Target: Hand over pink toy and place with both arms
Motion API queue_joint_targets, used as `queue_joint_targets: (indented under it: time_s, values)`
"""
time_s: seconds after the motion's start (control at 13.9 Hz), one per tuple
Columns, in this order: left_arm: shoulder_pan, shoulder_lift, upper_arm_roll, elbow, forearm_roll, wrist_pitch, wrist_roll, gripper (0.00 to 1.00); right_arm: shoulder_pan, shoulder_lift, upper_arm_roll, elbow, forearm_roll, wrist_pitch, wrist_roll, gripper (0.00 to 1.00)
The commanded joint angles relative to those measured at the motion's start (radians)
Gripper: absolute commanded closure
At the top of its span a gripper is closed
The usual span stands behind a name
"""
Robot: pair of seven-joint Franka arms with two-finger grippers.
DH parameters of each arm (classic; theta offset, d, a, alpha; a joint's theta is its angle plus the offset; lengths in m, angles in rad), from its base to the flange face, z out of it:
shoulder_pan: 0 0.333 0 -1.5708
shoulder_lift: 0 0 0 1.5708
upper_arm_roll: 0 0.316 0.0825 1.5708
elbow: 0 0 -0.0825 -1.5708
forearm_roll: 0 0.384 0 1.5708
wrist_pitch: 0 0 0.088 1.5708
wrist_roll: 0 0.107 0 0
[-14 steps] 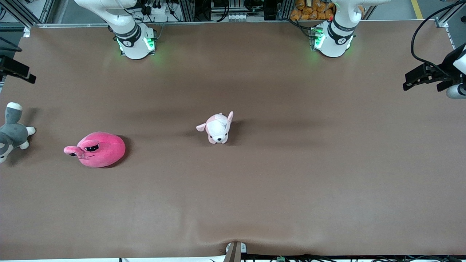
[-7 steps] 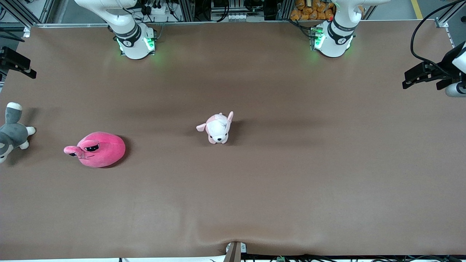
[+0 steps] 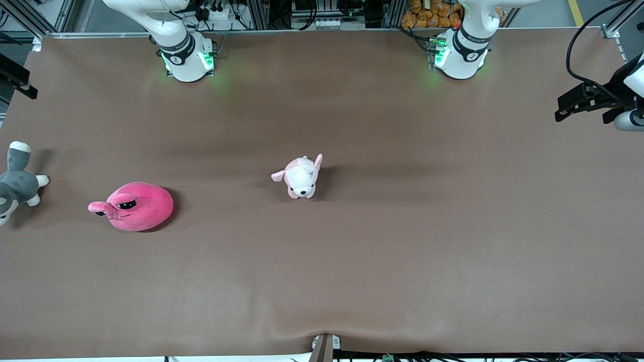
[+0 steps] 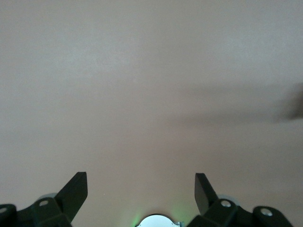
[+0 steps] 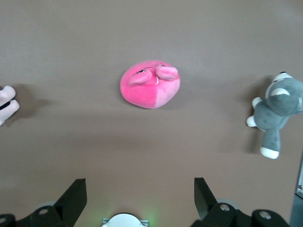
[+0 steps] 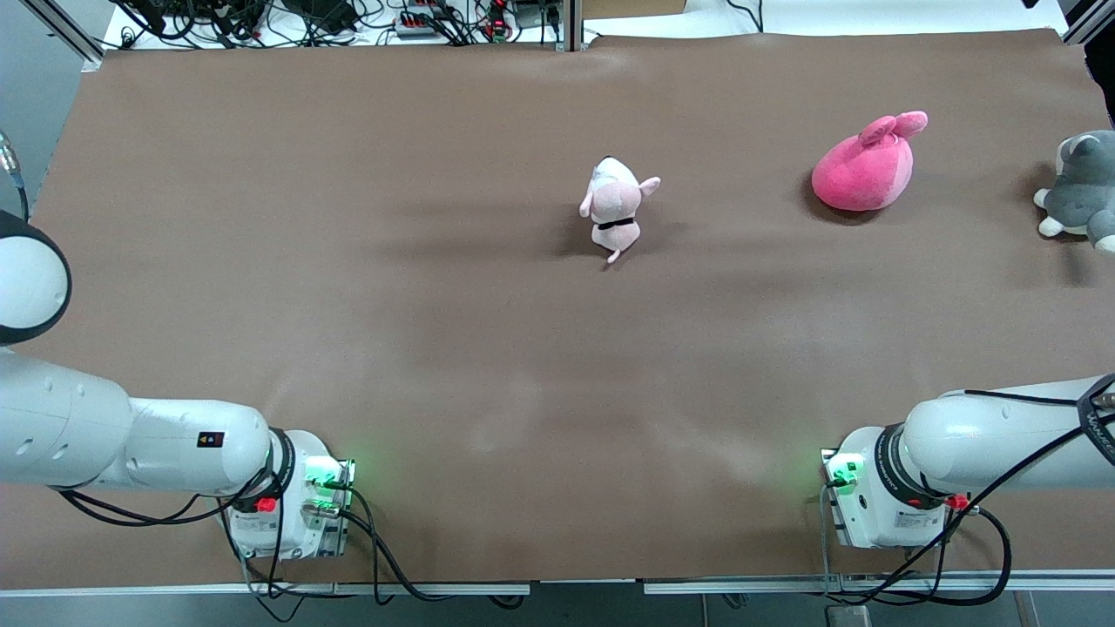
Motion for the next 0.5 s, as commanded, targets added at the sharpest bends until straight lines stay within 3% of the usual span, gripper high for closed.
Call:
queue_joint_targets:
  time_s: [0.0, 0.43]
  values:
    - [0.001, -0.015, -0.005, 0.006, 0.007, -0.020, 0.003, 0.00, -0.010, 0.015, 0.007, 0.031, -0.022, -0.031, -0.015, 0.00]
    - [-0.001, -0.013, -0.005, 0.006, 0.007, -0.026, 0.004, 0.00, -0.010, 0.015, 0.008, 0.033, -0.020, -0.034, -0.013, 0.00]
